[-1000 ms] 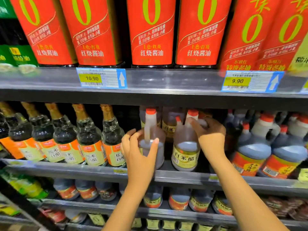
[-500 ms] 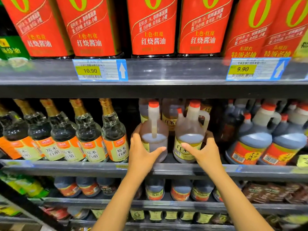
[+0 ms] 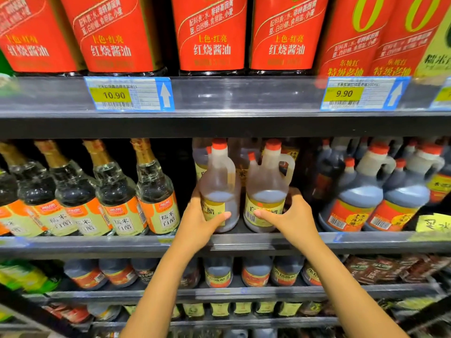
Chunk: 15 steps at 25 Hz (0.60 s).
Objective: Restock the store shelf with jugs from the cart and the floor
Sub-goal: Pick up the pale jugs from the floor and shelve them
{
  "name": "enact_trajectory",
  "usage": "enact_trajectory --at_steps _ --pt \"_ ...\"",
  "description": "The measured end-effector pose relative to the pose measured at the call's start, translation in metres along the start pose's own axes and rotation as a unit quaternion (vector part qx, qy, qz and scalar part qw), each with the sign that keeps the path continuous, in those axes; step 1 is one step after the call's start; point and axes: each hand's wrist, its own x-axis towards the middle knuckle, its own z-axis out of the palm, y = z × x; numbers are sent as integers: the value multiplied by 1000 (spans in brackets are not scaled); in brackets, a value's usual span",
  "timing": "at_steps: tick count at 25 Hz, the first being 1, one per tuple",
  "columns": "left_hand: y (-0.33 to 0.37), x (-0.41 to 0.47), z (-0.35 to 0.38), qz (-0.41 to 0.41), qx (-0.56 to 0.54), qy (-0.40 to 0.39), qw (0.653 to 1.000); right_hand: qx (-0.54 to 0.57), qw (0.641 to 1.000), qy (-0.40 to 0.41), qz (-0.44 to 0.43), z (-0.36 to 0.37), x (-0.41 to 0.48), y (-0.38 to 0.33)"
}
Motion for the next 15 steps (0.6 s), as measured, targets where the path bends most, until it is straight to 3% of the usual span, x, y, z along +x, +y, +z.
enact_trajectory --at_steps 3,8,11,15 --pt "5 -2 14 -22 55 83 995 -1 1000 -17 -10 2 3 -5" --pt "26 -1 48 -117 169 214 955 -26 999 -25 -16 4 8 -6" --pt "44 3 57 -177 170 228 942 -31 999 -39 -17 3 12 -6" --pt "19 18 39 -108 39 183 977 -27 998 -57 -8 8 16 -1"
